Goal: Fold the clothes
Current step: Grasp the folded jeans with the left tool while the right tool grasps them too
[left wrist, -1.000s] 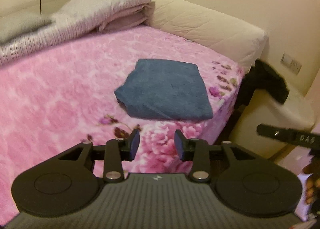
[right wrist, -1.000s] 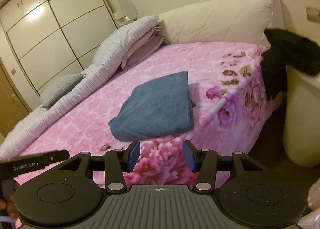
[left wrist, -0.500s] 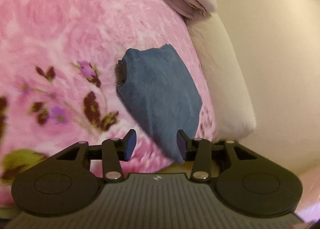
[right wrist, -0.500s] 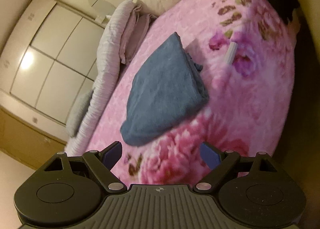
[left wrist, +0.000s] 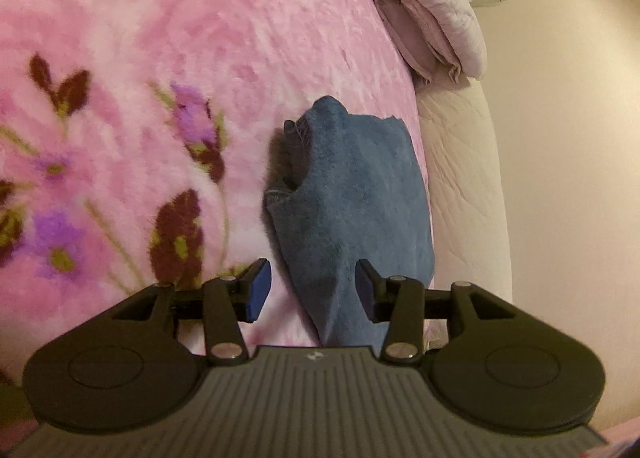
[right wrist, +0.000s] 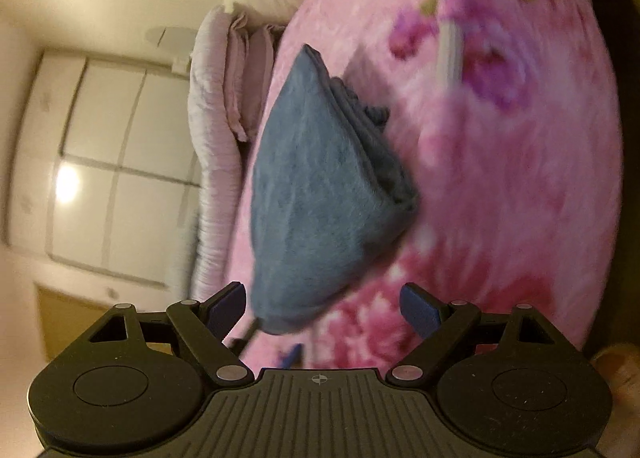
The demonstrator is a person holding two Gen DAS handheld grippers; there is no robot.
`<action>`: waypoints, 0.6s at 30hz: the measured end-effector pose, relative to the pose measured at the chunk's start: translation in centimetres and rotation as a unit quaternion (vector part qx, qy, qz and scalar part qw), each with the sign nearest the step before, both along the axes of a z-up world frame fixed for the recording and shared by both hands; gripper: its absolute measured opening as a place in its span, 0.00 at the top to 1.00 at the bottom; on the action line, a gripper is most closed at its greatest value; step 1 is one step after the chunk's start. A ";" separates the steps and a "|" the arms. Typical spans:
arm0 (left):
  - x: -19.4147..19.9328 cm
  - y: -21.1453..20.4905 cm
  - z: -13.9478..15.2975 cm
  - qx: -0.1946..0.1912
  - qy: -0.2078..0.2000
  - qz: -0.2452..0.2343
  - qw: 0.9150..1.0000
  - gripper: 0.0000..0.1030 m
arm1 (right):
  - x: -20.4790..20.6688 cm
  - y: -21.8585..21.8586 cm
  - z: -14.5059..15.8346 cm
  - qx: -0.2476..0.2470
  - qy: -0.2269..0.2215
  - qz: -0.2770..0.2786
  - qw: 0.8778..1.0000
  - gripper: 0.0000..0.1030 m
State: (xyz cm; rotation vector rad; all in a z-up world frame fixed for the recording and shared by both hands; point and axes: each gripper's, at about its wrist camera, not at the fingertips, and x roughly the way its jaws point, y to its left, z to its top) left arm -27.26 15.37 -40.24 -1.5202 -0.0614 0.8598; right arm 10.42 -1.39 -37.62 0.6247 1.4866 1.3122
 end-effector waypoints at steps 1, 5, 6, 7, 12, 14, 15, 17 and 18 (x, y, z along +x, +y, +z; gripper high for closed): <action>0.1 0.2 -0.1 0.003 -0.001 0.001 1.000 0.61 | 0.0 0.1 -0.4 0.000 0.012 -0.007 1.000 0.15; 0.7 0.7 -0.4 0.009 -0.003 0.010 1.000 0.60 | 0.5 0.5 -1.4 0.007 0.042 -0.035 0.998 0.15; 0.9 0.8 -0.4 0.010 -0.004 0.013 1.000 0.60 | 0.4 0.7 -1.7 0.006 0.047 -0.037 0.998 0.15; 1.1 1.0 -0.4 0.011 -0.004 0.016 1.000 0.60 | 0.3 0.9 -1.9 0.004 0.051 -0.039 0.998 0.15; 2.1 1.6 -0.2 0.017 -0.001 0.021 1.000 0.55 | -0.1 1.9 -2.7 -0.002 0.057 -0.061 0.997 0.18; 2.3 1.9 -0.2 0.016 -0.007 0.025 1.000 0.54 | -0.1 2.3 -2.7 -0.002 0.043 -0.078 0.996 0.21; 2.3 2.1 -0.3 0.015 -0.014 0.028 0.999 0.52 | 0.0 2.6 -2.6 -0.001 0.036 -0.089 0.995 0.24; 2.4 2.4 -0.4 0.013 -0.027 0.032 0.999 0.52 | 0.1 3.1 -2.3 -0.002 0.024 -0.104 0.994 0.33; 2.4 2.5 -0.4 0.015 -0.030 0.033 0.999 0.52 | 0.0 3.2 -2.2 -0.003 0.020 -0.109 0.994 0.34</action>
